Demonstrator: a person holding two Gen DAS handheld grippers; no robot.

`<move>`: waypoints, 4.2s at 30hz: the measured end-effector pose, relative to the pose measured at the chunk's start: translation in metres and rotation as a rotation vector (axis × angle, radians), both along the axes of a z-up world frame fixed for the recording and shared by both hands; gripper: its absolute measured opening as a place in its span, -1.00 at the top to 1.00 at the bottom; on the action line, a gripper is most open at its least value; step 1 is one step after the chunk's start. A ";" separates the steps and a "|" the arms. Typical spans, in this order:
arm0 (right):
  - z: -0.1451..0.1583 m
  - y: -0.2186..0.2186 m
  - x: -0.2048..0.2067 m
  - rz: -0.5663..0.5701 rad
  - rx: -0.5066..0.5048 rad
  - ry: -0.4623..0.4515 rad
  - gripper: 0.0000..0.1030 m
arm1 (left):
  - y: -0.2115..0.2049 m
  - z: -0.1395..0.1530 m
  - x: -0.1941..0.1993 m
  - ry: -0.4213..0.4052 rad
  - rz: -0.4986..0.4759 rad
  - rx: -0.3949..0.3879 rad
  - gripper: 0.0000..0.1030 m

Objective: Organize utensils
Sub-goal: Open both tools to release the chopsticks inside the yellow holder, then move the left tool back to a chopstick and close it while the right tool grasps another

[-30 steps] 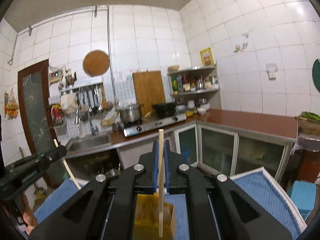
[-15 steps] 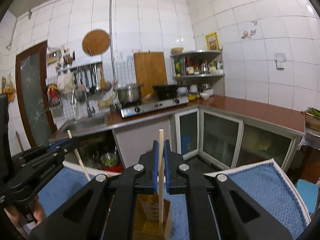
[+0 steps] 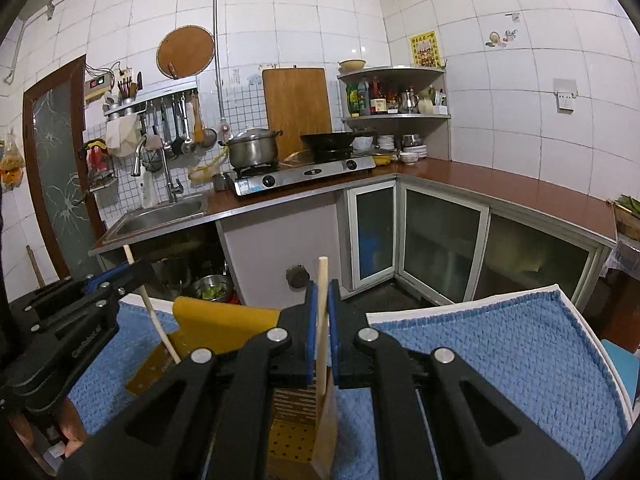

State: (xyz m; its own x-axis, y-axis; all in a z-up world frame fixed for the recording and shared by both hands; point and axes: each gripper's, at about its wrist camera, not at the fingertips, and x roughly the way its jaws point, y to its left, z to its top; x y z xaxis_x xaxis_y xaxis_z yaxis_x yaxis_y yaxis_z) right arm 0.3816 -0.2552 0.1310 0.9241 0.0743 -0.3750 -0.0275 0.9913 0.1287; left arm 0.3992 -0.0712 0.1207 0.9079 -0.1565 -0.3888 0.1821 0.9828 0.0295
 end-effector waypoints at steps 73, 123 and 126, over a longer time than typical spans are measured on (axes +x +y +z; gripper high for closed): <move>-0.153 0.024 -0.146 -0.081 -0.027 0.480 0.34 | 0.076 -0.139 -0.122 0.498 0.091 -0.012 -0.28; -0.107 0.009 -0.121 0.036 0.132 0.338 0.83 | 0.069 -0.105 -0.116 0.428 0.049 -0.056 1.00; -0.096 0.006 -0.127 0.042 0.140 0.305 0.84 | 0.074 -0.092 -0.118 0.404 0.047 -0.066 1.00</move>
State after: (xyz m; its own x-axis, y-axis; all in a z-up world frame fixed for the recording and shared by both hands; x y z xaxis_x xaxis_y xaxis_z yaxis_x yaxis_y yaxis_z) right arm 0.2548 -0.2488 0.0350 0.7658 0.1806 -0.6172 -0.0072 0.9621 0.2726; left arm 0.2813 0.0029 0.0292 0.6910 -0.1550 -0.7060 0.1205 0.9878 -0.0990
